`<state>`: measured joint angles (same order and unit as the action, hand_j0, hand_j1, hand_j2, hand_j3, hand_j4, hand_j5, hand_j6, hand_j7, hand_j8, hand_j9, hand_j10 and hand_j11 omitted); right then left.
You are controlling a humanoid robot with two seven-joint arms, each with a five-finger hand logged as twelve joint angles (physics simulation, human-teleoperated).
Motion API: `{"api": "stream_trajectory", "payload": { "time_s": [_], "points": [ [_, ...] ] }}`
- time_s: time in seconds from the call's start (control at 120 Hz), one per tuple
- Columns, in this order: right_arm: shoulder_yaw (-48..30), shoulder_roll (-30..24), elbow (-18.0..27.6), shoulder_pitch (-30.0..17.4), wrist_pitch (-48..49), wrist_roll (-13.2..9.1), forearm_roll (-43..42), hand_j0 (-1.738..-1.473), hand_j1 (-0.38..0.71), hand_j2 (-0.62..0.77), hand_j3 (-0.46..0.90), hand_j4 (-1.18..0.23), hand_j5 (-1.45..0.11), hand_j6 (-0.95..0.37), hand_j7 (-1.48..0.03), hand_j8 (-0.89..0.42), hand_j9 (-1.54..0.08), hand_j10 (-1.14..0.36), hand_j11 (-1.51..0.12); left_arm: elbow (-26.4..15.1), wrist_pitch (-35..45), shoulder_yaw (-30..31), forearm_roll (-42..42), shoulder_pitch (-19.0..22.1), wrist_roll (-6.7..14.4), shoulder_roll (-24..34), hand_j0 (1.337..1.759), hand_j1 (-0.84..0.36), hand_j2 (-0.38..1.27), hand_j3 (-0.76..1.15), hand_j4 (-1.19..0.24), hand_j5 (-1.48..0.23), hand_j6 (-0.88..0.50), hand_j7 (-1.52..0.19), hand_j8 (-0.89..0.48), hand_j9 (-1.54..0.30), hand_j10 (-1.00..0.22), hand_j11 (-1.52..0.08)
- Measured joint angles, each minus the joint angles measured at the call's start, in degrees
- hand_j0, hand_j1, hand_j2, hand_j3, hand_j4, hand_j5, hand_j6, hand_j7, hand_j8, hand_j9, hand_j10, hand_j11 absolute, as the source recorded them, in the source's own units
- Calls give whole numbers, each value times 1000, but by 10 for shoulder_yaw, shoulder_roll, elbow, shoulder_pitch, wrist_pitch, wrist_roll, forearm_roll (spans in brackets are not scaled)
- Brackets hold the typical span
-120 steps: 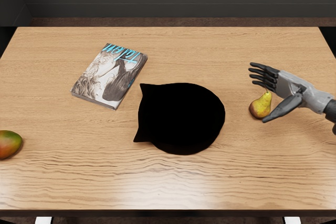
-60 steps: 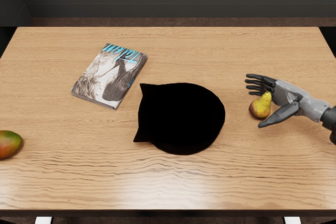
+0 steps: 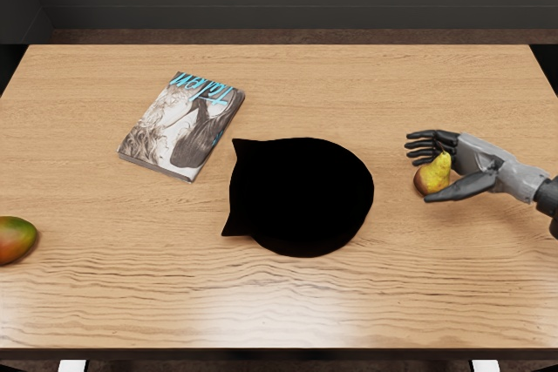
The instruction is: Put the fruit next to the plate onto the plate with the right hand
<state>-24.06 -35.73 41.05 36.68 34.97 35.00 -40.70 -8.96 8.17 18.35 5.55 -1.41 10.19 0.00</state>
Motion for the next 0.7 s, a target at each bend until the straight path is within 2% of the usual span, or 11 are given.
{"api": "stream_trajectory", "payload": {
  "time_s": [0.333,0.525,0.658,0.7],
  "points": [
    [0,-1,0,0,0,0,-4,-1658,176,-83,0,-445,-572,-445,-573,-445,-572,-439,-573,0,0,0,0,0,0,0,1658,349,0,0,0,0,-1,0,-1,0,0,0],
    [0,-1,0,0,0,0,-13,-1658,302,-103,0,-552,-708,-551,-710,-552,-707,-555,-711,0,0,0,0,0,0,0,1658,349,0,0,0,0,-1,0,-1,0,0,0],
    [-1,-1,0,-1,2,0,-23,-1657,457,-95,0,-651,-842,-652,-842,-648,-843,-455,-862,0,0,0,0,0,0,0,1658,349,0,0,0,0,-1,0,-1,0,0,0],
    [-2,-2,0,-1,3,0,-26,-1654,475,-96,0,-679,-884,-682,-882,-637,-888,-439,-909,0,0,0,0,0,0,0,1658,349,0,0,0,0,-1,0,-1,0,0,0]
  ]
}}
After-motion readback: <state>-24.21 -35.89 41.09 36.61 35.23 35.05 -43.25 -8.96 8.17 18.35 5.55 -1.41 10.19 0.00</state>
